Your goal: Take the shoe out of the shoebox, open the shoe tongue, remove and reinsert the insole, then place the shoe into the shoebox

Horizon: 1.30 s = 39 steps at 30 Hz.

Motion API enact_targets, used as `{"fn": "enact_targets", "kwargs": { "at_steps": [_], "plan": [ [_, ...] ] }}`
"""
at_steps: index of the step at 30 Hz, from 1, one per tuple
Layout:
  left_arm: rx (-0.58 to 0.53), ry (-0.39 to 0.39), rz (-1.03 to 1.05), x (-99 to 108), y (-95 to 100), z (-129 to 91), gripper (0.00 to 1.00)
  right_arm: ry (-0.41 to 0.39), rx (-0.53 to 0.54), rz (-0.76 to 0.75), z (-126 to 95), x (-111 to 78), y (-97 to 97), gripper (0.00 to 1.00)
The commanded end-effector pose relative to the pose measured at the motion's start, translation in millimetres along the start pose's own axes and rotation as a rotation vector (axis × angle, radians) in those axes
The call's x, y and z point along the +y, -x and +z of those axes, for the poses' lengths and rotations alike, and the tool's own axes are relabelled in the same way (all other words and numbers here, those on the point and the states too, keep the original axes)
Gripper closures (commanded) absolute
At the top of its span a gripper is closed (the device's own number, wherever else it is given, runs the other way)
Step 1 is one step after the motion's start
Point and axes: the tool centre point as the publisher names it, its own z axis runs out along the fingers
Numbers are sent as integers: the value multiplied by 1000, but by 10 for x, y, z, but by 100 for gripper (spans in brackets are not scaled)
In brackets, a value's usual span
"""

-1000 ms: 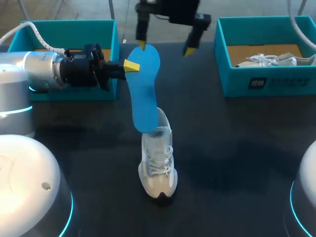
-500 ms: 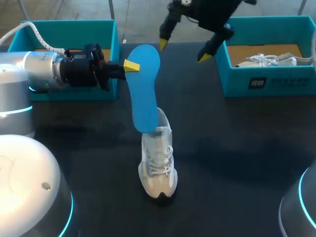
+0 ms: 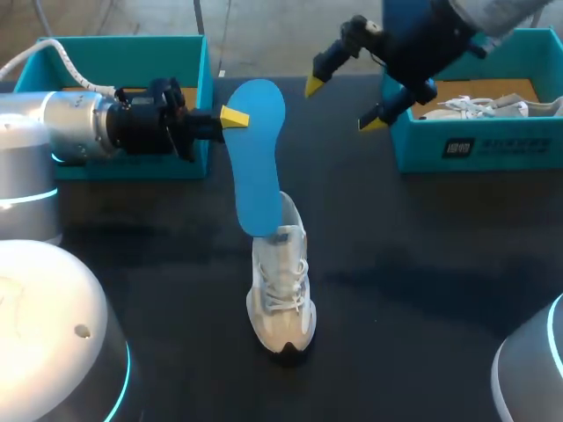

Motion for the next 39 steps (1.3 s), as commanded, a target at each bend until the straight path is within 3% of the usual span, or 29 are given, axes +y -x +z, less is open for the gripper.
{"fn": "enact_targets", "kwargs": {
  "at_steps": [1,5,17,39],
  "plan": [
    [-3,-1,0,9,-3,-2,100,-15,569,-3,39,7,91,0],
    [-3,-1,0,9,-3,-2,100,-24,653,-16,58,7,98,0],
    [-3,-1,0,9,-3,-2,100,21,769,-43,144,-18,149,0],
    [-3,-1,0,9,-3,-2,100,6,785,-44,283,-68,238,0]
  ]
}}
